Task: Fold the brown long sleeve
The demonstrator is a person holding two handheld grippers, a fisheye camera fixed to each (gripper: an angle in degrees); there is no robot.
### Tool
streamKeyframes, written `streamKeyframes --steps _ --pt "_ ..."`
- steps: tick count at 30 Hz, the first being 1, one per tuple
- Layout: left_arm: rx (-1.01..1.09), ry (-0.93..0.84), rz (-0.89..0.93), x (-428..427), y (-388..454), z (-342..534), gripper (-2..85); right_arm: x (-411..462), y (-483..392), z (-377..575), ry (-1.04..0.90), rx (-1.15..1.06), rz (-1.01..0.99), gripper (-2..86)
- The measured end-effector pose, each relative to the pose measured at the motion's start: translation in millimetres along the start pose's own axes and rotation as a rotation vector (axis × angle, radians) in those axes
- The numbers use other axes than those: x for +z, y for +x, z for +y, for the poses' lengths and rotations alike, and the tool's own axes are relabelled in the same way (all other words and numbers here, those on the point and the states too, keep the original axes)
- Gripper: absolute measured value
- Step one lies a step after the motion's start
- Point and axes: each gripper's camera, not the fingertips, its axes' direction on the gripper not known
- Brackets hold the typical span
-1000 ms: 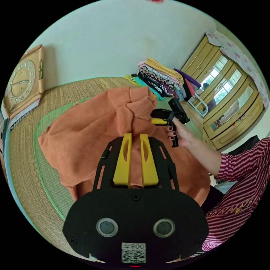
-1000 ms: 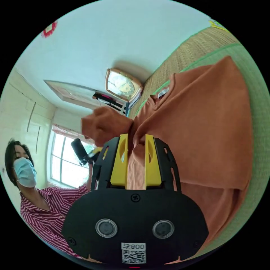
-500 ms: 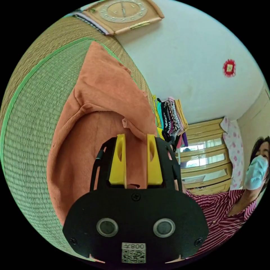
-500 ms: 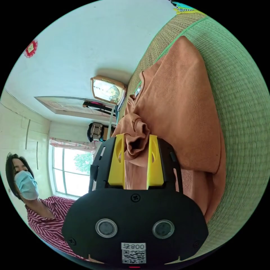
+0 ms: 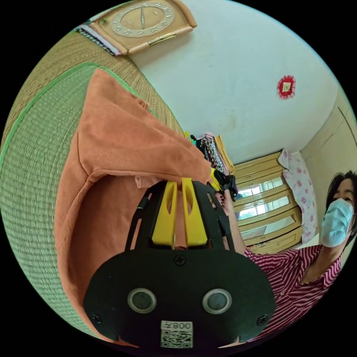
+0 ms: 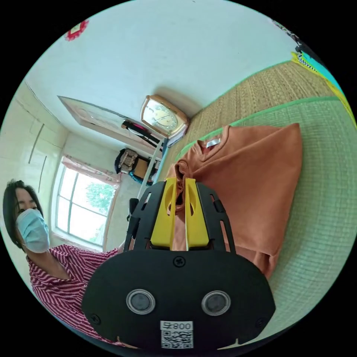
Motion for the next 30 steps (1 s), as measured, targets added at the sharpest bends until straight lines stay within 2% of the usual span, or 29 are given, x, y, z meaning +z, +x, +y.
streamKeyframes --steps 2,6,13,17,20,22,25,30 --pt "-0.050 -0.083 -0.067 20 -26 6 2.7 7 30 10 -0.014 0.082 0.039 2.7" --pt "-0.092 -0.066 -0.006 12 -46 18 2.5 28 82 43 -0.035 0.209 -0.014 2.2" --pt "0.032 -0.036 0.009 -24 -31 21 0.7 5 66 63 0.088 0.167 -0.002 0.5" --pt "0.141 0.024 -0.078 -35 -14 -3 0.3 3 40 66 0.142 0.100 -0.015 0.1" --pt "0.140 0.032 -0.204 -27 -28 -18 0.2 49 13 53 0.017 0.014 0.023 0.1" --pt "0.103 -0.005 -0.310 -16 -46 -20 0.2 98 9 52 -0.122 -0.021 0.125 0.1" --pt "0.086 -0.060 -0.310 -2 -72 -13 0.1 155 21 75 -0.298 -0.038 0.180 0.1" --pt "0.094 -0.043 -0.292 -11 -65 -13 0.1 154 15 87 -0.256 -0.050 0.162 0.1"
